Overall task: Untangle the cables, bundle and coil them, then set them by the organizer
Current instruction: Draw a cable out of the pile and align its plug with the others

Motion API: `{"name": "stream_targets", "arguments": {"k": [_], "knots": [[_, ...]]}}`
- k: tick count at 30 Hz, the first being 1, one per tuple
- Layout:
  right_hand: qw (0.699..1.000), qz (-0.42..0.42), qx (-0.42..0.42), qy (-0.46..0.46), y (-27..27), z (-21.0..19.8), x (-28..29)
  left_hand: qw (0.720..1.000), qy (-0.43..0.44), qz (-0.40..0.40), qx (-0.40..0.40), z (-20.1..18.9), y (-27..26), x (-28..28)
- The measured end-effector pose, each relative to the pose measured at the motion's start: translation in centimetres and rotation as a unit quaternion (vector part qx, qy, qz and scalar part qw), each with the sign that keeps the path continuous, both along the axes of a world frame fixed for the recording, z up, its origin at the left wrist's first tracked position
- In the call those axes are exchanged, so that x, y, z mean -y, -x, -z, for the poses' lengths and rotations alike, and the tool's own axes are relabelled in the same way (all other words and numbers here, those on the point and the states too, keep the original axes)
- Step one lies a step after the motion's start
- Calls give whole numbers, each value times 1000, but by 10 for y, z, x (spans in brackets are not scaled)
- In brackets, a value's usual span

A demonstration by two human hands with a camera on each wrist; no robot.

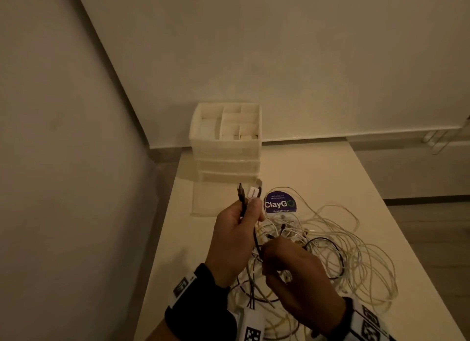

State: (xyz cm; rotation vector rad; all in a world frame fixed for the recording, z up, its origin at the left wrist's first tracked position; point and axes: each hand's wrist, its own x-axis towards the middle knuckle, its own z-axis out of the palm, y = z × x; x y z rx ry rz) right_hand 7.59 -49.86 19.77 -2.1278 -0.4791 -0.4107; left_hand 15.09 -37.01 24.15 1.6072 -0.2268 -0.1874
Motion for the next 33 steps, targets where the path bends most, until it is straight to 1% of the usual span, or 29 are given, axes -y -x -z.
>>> {"name": "stream_targets", "arguments": {"k": [2,4,6,7,9,11,13,15,17,18,19,20,21,22,23,24,26,28,30,33], "knots": [[999,14,-33,-35,7,3,-5,1000,18,1,6,2,-1,-5],[992,34,-78,-92,10,2,-10,999,39,11,-2,3,-2,-9],[976,37,-146,-160,9,2,-12,995,93,25,-13,2,-2,-11],[969,23,-175,-172,7,2,-13,990,132,35,-24,1,-2,-12],[975,-2,-183,-123,5,7,-15,977,203,58,-41,-2,-1,-15],[977,-19,-194,-87,3,21,-14,972,222,55,-49,-6,-1,-20],[970,-14,-229,-79,0,39,-10,968,242,34,-48,-13,-9,-32],[966,-3,-252,-53,-1,59,-1,960,280,7,-27,-27,-23,-50],[961,20,-274,-38,-1,75,10,956,293,-5,14,-46,-36,-74],[961,33,-272,-33,-2,80,15,960,277,1,39,-53,-40,-83],[964,47,-260,-30,-5,83,21,968,244,10,62,-58,-40,-90],[967,62,-246,-26,-9,85,25,978,191,14,82,-60,-37,-93],[970,76,-232,-18,-14,86,29,987,120,15,104,-59,-33,-94],[971,91,-221,-13,-19,85,33,991,33,16,132,-56,-27,-91],[971,105,-215,-15,-25,82,36,986,-47,20,159,-50,-21,-85],[971,114,-211,-21,-31,79,39,977,-107,28,183,-44,-17,-80],[971,114,-206,-40,-40,68,45,959,-184,45,212,-30,-12,-68],[972,100,-204,-55,-46,53,49,953,-218,65,200,-18,-11,-54],[975,80,-201,-50,-52,34,49,955,-212,101,181,-6,-11,-39],[977,48,-194,-67,-61,1,48,950,-211,122,195,3,-12,-17]]}}
